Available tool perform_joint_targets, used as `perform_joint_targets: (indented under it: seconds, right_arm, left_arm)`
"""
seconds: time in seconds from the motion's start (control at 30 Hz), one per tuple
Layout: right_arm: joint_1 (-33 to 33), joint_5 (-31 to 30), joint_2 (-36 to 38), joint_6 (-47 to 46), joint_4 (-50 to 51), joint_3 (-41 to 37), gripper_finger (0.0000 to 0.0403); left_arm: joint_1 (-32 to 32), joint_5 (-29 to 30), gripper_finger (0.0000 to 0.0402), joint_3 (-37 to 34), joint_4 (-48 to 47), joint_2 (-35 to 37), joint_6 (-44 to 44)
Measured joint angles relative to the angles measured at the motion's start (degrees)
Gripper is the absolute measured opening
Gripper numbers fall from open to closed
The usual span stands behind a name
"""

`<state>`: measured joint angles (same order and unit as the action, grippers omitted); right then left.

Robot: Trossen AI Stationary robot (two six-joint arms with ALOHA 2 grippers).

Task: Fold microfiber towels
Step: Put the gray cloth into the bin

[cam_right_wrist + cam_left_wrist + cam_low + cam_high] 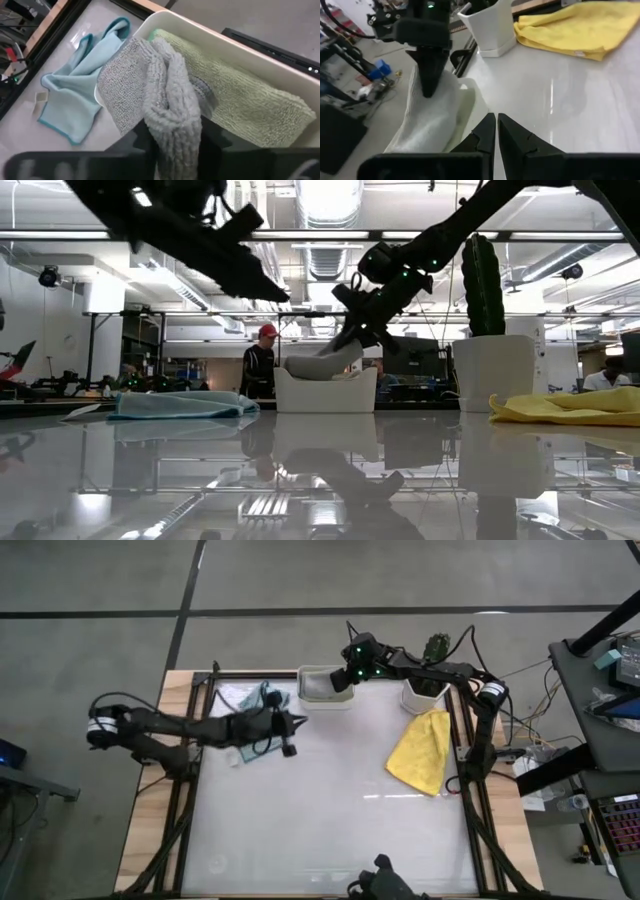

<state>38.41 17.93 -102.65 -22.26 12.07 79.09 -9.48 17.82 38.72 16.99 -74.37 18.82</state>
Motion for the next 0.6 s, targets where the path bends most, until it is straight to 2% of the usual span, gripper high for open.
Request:
perform_joint_targets:
  seconds: [0.23,0.37,0.6]
  right_arm:
    - [0.8,0.0,0.0,3.0,0.0,0.4,0.0148]
    - [1.0,0.0,0.0,4.2,0.2,0.4,0.017]
    - [1.0,0.0,0.0,5.8,0.7,0.4,0.0186]
  left_arm:
    - [-14.3,-16.0,0.0006,5.8,0.2,-5.1,4.5]
    - [-21.0,-23.5,0.0006,9.9,0.2,-11.9,4.5]
    - [-24.9,-25.3,0.0006,18.6,-2.4,-24.2,5.7]
